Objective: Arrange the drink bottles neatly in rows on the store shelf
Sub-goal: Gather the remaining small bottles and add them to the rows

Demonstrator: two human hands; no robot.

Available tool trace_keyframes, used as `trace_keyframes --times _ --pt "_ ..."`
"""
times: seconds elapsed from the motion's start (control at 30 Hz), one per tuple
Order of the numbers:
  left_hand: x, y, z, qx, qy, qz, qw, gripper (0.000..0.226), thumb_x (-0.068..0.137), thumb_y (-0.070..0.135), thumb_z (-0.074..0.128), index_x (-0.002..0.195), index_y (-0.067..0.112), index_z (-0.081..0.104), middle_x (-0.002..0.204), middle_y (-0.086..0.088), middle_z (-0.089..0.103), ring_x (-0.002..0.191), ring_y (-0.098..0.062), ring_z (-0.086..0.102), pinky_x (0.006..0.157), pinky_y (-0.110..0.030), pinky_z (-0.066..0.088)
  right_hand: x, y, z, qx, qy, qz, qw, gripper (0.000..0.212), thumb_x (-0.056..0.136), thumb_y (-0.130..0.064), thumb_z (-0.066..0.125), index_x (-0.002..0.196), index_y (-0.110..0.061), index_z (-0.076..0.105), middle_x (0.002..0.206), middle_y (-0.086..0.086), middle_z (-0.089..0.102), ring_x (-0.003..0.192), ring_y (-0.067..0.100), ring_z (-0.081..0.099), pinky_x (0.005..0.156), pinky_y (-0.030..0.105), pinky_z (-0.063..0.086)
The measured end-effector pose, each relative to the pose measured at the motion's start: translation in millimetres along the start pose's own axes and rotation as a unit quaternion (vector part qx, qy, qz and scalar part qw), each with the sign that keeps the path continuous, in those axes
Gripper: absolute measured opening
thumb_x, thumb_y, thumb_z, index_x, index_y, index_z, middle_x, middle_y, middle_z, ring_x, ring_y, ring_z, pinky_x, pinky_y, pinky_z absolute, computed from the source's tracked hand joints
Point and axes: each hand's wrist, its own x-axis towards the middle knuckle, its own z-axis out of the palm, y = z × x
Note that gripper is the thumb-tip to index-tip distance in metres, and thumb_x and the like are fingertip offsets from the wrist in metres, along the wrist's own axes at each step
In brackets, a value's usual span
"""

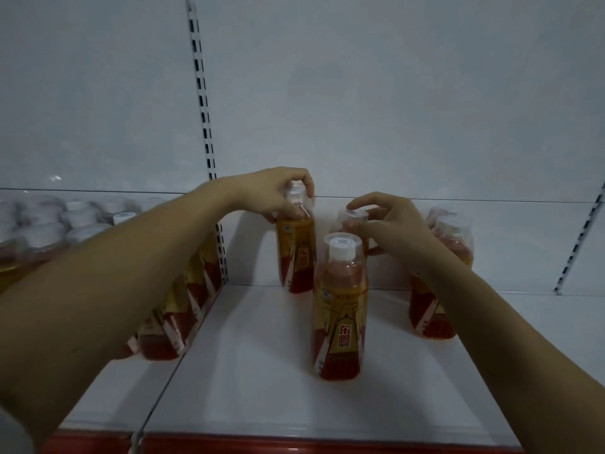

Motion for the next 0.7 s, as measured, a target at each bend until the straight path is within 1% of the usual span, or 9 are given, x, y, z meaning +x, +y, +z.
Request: trace_keyframes --times 0.07,0.13,0.17,0.23,0.33,0.4,0.47,0.57,0.7 --pt "-9.2 -8.4 -14.6 0.009 0.001 -0.014 1.0 0.033 0.089 0.014 0.071 0.117 0.026 0.057 0.112 -0.003 0.055 0.091 -0.021 0.066 0.072 -0.041 0.063 5.6 -7.8 2.2 0.008 0.011 -0.002 1.0 0.017 0.087 -0.012 0.078 0.101 -0.021 0.072 0.093 0.007 0.077 0.082 0.024 0.075 0.072 0.043 0.064" --pt "-16.6 -19.5 -24.1 0.022 0.003 -0.028 0.999 0.036 0.089 0.013 0.071 0.119 0.027 0.055 0.114 0.0 0.051 0.09 -0.019 0.064 0.071 -0.036 0.062 12.6 -19.1 4.1 0.008 0.022 -0.011 1.0 0.016 0.087 -0.01 0.077 0.098 -0.02 0.072 0.091 0.006 0.077 0.087 0.029 0.075 0.077 0.051 0.063" --pt "-19.9 -25.5 -27.5 0.026 0.003 -0.036 0.999 0.039 0.089 0.013 0.071 0.121 0.028 0.053 0.116 0.001 0.05 0.092 -0.02 0.064 0.072 -0.037 0.062 16.2 -25.9 5.0 0.008 0.024 -0.015 1.0 0.016 0.087 -0.01 0.077 0.099 -0.02 0.072 0.091 0.004 0.077 0.087 0.028 0.075 0.078 0.054 0.062" --pt "-25.5 -39.5 -32.3 0.039 0.003 -0.05 0.998 0.047 0.088 0.015 0.072 0.126 0.028 0.049 0.12 -0.001 0.05 0.095 -0.022 0.064 0.077 -0.04 0.061 21.9 -41.2 7.0 0.01 0.018 -0.023 1.0 0.017 0.088 -0.009 0.075 0.101 -0.019 0.071 0.092 0.001 0.077 0.086 0.022 0.076 0.079 0.053 0.063" --pt "-29.4 -58.7 -35.1 0.113 0.011 -0.063 0.992 0.056 0.085 0.021 0.076 0.132 0.022 0.044 0.123 -0.003 0.054 0.098 -0.019 0.06 0.085 -0.039 0.056 24.1 -65.4 11.0 0.016 0.004 -0.036 0.999 0.019 0.088 -0.008 0.075 0.104 -0.016 0.071 0.096 0.003 0.077 0.085 0.021 0.077 0.079 0.052 0.063" --pt "-29.6 -67.2 -35.2 0.142 0.008 -0.067 0.988 0.061 0.084 0.024 0.076 0.135 0.02 0.043 0.126 -0.001 0.053 0.104 -0.02 0.057 0.092 -0.039 0.052 21.6 -80.2 16.6 0.012 -0.01 -0.047 0.999 0.019 0.089 -0.009 0.075 0.106 -0.016 0.07 0.098 0.004 0.076 0.086 0.019 0.077 0.078 0.049 0.064" --pt "-29.3 -74.0 -35.4 0.156 -0.002 -0.07 0.985 0.062 0.084 0.024 0.076 0.137 0.018 0.043 0.126 0.0 0.051 0.107 -0.021 0.055 0.095 -0.039 0.049 18.3 -91.3 26.5 0.005 -0.024 -0.054 0.998 0.019 0.089 -0.01 0.075 0.105 -0.017 0.07 0.097 0.005 0.077 0.088 0.021 0.076 0.079 0.048 0.064" --pt "-28.2 -81.2 -36.7 0.171 -0.007 -0.048 0.984 0.059 0.085 0.025 0.076 0.134 0.019 0.045 0.125 0.002 0.05 0.104 -0.019 0.055 0.091 -0.035 0.048 13.4 -101.1 48.1 -0.019 -0.044 -0.057 0.997 0.016 0.088 -0.014 0.075 0.103 -0.02 0.07 0.097 0.01 0.077 0.092 0.028 0.075 0.08 0.053 0.062" --pt "-26.8 -89.9 -36.7 0.195 -0.013 -0.025 0.98 0.055 0.084 0.029 0.076 0.131 0.022 0.048 0.122 0.008 0.049 0.108 -0.017 0.052 0.096 -0.035 0.046 10.5 -104.3 80.4 -0.045 -0.056 -0.047 0.996 0.014 0.089 -0.017 0.074 0.101 -0.022 0.068 0.096 0.008 0.076 0.089 0.028 0.075 0.079 0.053 0.062"
